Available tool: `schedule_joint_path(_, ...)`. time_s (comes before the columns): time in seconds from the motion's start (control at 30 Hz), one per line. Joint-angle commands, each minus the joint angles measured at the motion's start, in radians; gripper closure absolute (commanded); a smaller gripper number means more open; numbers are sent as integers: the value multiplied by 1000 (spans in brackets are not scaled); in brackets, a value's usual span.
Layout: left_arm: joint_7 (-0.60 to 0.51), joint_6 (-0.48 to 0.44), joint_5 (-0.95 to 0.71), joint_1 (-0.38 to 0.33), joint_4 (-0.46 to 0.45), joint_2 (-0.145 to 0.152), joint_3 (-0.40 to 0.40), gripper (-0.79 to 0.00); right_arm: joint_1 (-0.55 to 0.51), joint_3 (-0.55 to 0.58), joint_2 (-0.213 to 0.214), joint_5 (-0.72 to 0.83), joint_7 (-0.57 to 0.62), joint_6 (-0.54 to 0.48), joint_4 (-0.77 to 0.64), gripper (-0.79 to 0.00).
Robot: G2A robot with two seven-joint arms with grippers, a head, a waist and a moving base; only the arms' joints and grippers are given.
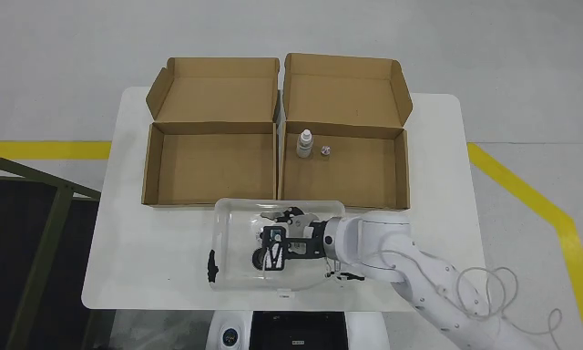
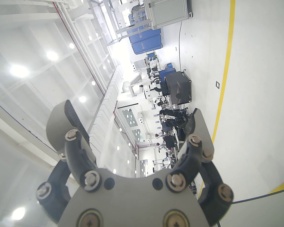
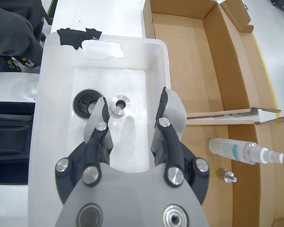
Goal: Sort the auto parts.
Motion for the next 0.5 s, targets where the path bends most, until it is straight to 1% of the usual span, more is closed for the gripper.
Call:
schedule_joint_path(0.0,0,0,0,0,0,0,0,-785,1,-4,-1,-4,0,4,14,-388)
schedule_joint_path(0.2,0,0,0,0,0,0,0,-785,5,-12,-5,-18,1,18,51,-372)
schedule_joint_path(0.47,0,0,0,0,0,0,0,-785,8,-24,-10,-33,13,21,91,-379)
